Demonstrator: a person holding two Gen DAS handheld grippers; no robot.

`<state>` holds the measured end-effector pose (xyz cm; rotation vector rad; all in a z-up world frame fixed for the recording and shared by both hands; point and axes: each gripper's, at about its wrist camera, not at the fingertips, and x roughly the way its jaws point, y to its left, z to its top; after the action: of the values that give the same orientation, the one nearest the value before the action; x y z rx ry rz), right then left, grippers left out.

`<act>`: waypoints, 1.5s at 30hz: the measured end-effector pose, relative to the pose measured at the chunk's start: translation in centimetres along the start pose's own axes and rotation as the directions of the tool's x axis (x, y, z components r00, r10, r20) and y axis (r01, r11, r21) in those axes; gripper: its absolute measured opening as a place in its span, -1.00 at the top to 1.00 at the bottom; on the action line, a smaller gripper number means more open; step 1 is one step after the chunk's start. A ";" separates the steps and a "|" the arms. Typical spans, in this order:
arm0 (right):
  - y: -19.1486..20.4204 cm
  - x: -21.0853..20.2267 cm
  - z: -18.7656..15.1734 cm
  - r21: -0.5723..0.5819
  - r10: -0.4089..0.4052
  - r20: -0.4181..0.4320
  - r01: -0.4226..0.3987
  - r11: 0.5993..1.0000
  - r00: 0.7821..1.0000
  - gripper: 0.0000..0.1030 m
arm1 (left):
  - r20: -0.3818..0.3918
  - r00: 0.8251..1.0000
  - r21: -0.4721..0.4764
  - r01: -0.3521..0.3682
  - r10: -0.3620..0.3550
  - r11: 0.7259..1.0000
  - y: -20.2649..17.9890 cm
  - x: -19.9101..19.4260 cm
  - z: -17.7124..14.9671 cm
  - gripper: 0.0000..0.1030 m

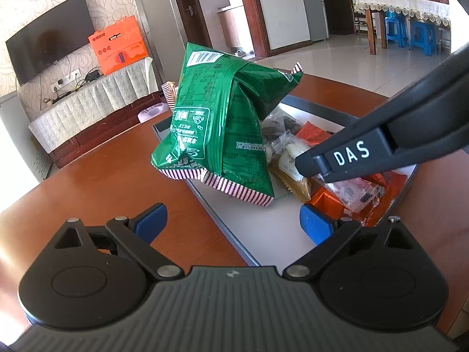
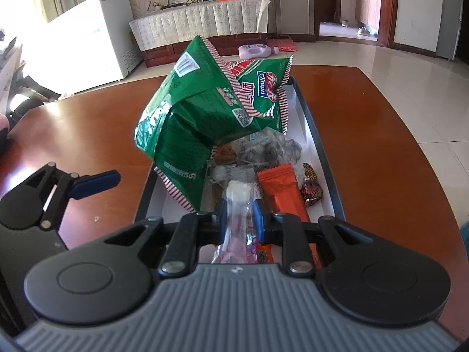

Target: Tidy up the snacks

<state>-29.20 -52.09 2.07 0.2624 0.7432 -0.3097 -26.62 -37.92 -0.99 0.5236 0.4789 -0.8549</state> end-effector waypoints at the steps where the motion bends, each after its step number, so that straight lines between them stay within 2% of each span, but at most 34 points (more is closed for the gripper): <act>1: 0.0 0.0 0.0 0.001 -0.003 -0.001 0.003 1.000 1.000 0.54 | 0.000 1.000 0.000 0.000 0.000 1.000 0.0 0.0 0.0 -0.92; 5: -0.1 0.2 -0.2 0.005 -0.006 -0.008 0.006 1.000 1.000 0.49 | 0.000 1.000 0.000 -0.001 0.001 1.000 0.1 0.0 0.0 -0.92; 8: -0.1 0.2 -0.3 0.003 -0.006 -0.010 0.006 1.000 1.000 0.30 | -0.002 1.000 -0.003 0.000 0.000 1.000 0.1 0.1 0.0 -0.92; 13: -0.2 -0.3 -0.4 0.015 0.003 0.007 -0.003 1.000 1.000 0.29 | -0.005 1.000 -0.007 -0.003 0.003 1.000 0.1 0.1 0.1 -0.92; 15: -0.3 -0.6 -0.4 0.019 0.007 0.018 -0.007 1.000 1.000 0.08 | -0.006 1.000 -0.009 -0.002 0.002 1.000 0.2 0.2 0.1 -0.92; 17: -0.4 -1.0 -0.4 0.021 0.013 0.034 -0.013 1.000 0.999 -0.03 | -0.008 1.000 -0.013 -0.002 0.002 1.000 0.2 0.2 0.2 -0.93; 27: -0.8 -3.5 -0.5 0.064 0.001 0.118 -0.009 0.998 0.993 -0.05 | -0.011 1.000 -0.047 0.011 -0.011 0.999 0.8 0.5 0.3 -0.96; 32: -0.5 -5.8 -1.3 0.053 -0.072 0.178 0.064 0.997 0.981 -0.34 | 0.012 0.999 -0.096 -0.028 0.029 0.995 1.6 -0.5 0.6 -0.98; 34: -0.5 -6.7 -1.9 0.064 -0.099 0.195 0.088 0.994 0.976 -0.36 | 0.024 0.999 -0.121 -0.026 0.029 0.992 2.0 -1.3 0.8 -0.98; 37: -0.9 -8.6 -3.0 0.104 -0.134 0.229 0.112 0.988 0.964 -0.36 | 0.022 0.998 -0.133 -0.061 0.065 0.989 1.9 -2.3 0.8 -0.98; 41: -1.6 -11.9 -4.1 0.209 -0.171 0.301 0.109 0.972 0.938 -0.36 | 0.017 0.996 -0.161 -0.085 0.089 0.983 1.4 -4.2 0.5 -0.98; 43: -1.6 -13.5 -4.7 0.216 -0.160 0.311 0.094 0.972 0.937 -0.36 | 0.014 0.993 -0.171 -0.115 0.120 0.978 1.0 -5.4 0.3 -0.98; 45: -1.0 -14.5 -5.3 0.182 -0.162 0.275 0.114 0.977 0.948 -0.37 | 0.009 0.990 -0.170 -0.138 0.142 0.976 0.6 -6.6 0.1 -0.98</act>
<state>-42.96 -48.59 8.29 0.3137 0.4471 -0.5324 -29.86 -33.78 3.11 0.3871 0.4845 -0.6774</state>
